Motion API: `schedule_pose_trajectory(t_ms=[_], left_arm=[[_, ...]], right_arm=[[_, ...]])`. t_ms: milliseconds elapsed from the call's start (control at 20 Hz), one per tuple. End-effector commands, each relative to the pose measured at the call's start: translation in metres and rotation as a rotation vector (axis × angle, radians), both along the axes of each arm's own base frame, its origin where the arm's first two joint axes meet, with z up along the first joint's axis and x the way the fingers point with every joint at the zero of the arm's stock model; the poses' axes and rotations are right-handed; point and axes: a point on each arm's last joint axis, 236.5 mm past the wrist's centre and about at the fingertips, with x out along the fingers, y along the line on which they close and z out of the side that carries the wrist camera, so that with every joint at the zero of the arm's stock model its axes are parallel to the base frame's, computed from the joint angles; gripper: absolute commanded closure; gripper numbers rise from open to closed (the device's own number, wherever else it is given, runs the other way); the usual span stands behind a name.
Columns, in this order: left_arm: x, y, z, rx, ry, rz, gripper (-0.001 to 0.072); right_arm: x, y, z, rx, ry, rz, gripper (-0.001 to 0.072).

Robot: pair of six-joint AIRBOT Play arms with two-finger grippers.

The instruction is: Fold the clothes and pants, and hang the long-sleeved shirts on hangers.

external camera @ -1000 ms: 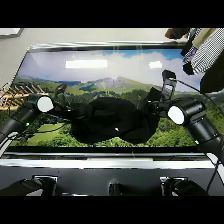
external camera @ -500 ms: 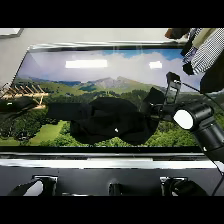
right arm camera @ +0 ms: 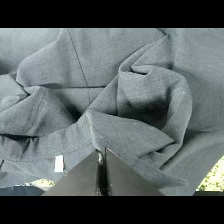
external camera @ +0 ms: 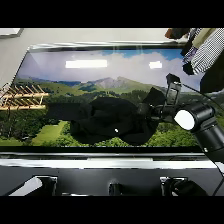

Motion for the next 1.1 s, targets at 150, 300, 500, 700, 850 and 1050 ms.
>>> schedule_pose_trajectory(t_ms=[150,300,500,700,850,1050], left_arm=[[-0.004,0.016,-0.056,-0.012,0.064,-0.226,0.0156],[-0.001,0.018,-0.074,-0.004,0.078,-0.293,0.0157],[0.002,0.007,-0.100,-0.021,0.119,-0.424,0.0171],[0.000,-0.004,-0.124,-0.021,0.201,-0.533,0.0179],[-0.004,-0.009,-0.137,-0.012,0.270,-0.597,0.0219],[-0.003,-0.016,-0.147,-0.034,0.292,-0.606,0.0276]], right_arm=[[0.000,0.000,0.000,-0.002,0.001,0.000,0.0684],[0.000,-0.001,0.000,-0.005,0.000,0.000,0.0684],[0.001,-0.002,-0.001,-0.012,-0.003,-0.002,0.0684],[-0.001,-0.003,-0.002,-0.012,0.006,-0.007,0.0684],[-0.002,-0.005,-0.003,-0.023,0.014,-0.007,0.0684],[-0.003,-0.005,-0.004,-0.024,0.016,-0.007,0.0683]])
